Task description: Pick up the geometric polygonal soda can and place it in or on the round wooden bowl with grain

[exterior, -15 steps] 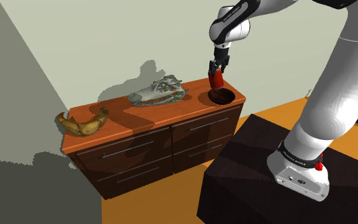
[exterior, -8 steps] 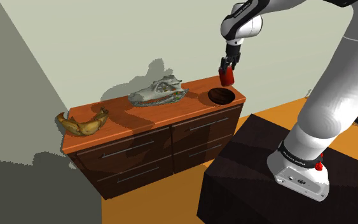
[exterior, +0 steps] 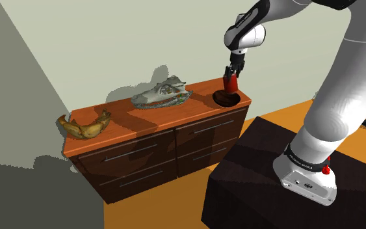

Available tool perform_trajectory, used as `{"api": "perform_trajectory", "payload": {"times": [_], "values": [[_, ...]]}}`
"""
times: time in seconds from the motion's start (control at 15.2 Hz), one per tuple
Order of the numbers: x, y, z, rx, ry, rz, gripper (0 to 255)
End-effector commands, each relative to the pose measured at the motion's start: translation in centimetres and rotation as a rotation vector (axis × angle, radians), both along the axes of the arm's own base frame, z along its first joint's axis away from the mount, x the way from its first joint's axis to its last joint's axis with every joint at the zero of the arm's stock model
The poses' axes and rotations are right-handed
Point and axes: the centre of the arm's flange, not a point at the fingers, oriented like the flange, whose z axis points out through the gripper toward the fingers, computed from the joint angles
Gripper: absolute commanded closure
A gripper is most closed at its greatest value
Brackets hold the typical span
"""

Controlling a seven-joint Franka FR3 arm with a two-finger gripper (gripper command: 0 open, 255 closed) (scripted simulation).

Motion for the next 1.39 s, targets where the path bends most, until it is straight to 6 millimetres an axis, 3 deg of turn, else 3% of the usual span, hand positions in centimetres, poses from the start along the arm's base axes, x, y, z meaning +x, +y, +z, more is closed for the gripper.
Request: {"api": "perform_trajectory", "payload": {"times": [0.0, 0.53, 1.06, 1.12, 1.32], "values": [[0.1, 0.0, -1.0, -0.001, -0.001, 0.0, 255], [0.1, 0.0, -5.4, -0.001, -0.001, 0.0, 255], [0.1, 0.0, -5.4, -0.001, -0.001, 0.0, 255], [0.1, 0.0, -5.4, -0.001, -0.001, 0.0, 0], [0.1, 0.0, -5.4, -0.001, -0.001, 0.0, 0]]}}
